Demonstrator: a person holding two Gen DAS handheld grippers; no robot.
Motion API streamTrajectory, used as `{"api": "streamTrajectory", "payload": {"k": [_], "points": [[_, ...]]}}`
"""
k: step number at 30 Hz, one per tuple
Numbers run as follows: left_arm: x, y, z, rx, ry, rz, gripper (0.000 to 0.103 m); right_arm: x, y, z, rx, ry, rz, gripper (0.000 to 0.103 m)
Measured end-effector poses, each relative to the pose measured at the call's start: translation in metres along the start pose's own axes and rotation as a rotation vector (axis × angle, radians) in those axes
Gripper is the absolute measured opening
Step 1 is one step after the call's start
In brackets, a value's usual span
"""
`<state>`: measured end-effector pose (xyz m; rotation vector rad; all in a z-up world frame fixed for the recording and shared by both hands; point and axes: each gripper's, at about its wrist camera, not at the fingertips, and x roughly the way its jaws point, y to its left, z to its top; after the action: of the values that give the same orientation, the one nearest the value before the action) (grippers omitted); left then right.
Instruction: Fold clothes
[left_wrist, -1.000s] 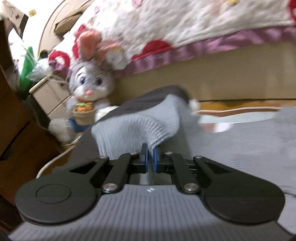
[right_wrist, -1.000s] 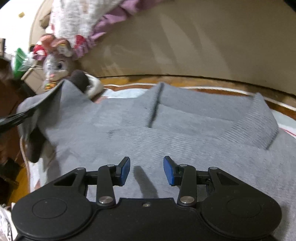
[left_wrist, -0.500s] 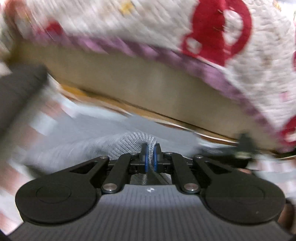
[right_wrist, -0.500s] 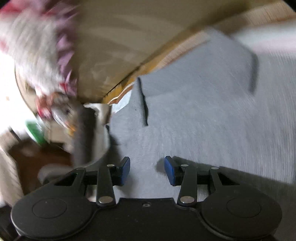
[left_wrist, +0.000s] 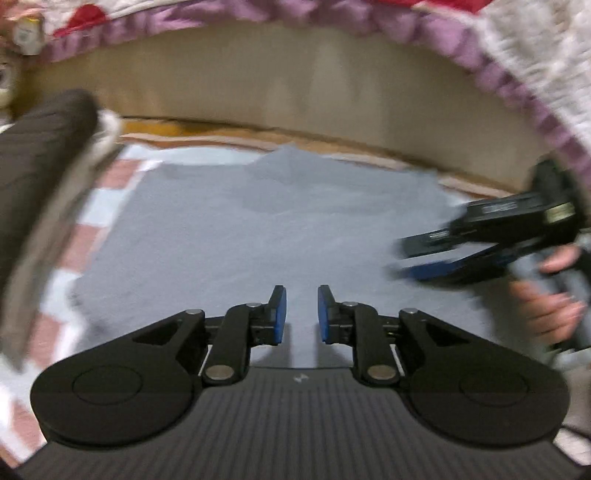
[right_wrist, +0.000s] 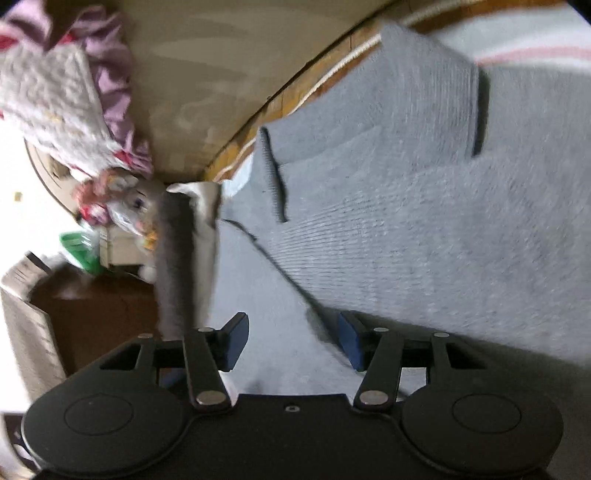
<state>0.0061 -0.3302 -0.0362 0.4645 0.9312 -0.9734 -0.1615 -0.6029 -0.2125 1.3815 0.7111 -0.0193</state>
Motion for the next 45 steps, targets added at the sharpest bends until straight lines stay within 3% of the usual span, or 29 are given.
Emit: {"api": "streamTrajectory", "payload": {"k": [3, 8, 10, 13, 16, 17, 20, 22, 29, 31, 33, 38, 39, 43, 45], "points": [[0.007, 0.017, -0.01, -0.058, 0.039, 0.056, 0.017, -0.005, 0.01, -0.002, -0.094, -0.006, -0.073, 0.059], [0.02, 0.039, -0.016, -0.162, 0.052, 0.13, 0.017, 0.011, 0.031, -0.024, -0.257, 0.059, -0.155, 0.056], [0.025, 0.047, -0.016, -0.215, 0.055, 0.145, 0.017, 0.012, 0.046, -0.035, -0.378, 0.013, -0.231, 0.009], [0.028, 0.052, -0.019, -0.255, 0.044, 0.163, 0.017, -0.007, 0.069, -0.046, -0.535, -0.162, -0.341, 0.007], [0.022, 0.051, -0.023, -0.252, 0.049, 0.18, 0.017, -0.031, 0.082, -0.048, -0.628, -0.318, -0.456, 0.007], [0.019, 0.051, -0.025, -0.249, 0.053, 0.186, 0.017, -0.031, 0.078, -0.045, -0.633, -0.307, -0.487, 0.007], [0.01, 0.053, -0.034, -0.254, 0.063, 0.21, 0.017, -0.019, 0.047, -0.028, -0.457, -0.173, -0.465, 0.009], [0.002, 0.056, -0.041, -0.263, 0.067, 0.226, 0.023, -0.023, 0.044, -0.023, -0.428, -0.188, -0.465, 0.01], [-0.046, 0.076, -0.08, -0.331, 0.078, 0.3, 0.027, -0.038, 0.041, -0.018, -0.435, -0.252, -0.557, 0.023], [-0.063, 0.082, -0.097, -0.373, 0.082, 0.317, 0.031, -0.033, 0.052, -0.024, -0.5, -0.283, -0.641, 0.033], [-0.08, 0.086, -0.116, -0.415, 0.088, 0.327, 0.032, -0.027, 0.066, -0.032, -0.579, -0.313, -0.72, 0.036], [-0.116, 0.087, -0.166, -0.407, 0.103, 0.365, 0.041, -0.041, 0.081, -0.05, -0.515, -0.104, -0.323, 0.041], [-0.122, 0.087, -0.175, -0.402, 0.103, 0.386, 0.041, -0.037, 0.087, -0.059, -0.529, -0.014, -0.242, 0.043], [-0.145, 0.092, -0.211, -0.447, 0.08, 0.416, 0.041, -0.014, 0.131, -0.131, -0.771, 0.279, -0.083, 0.051], [-0.153, 0.099, -0.228, -0.512, 0.054, 0.409, 0.041, 0.0, 0.148, -0.178, -0.889, 0.417, -0.025, 0.062]]}}
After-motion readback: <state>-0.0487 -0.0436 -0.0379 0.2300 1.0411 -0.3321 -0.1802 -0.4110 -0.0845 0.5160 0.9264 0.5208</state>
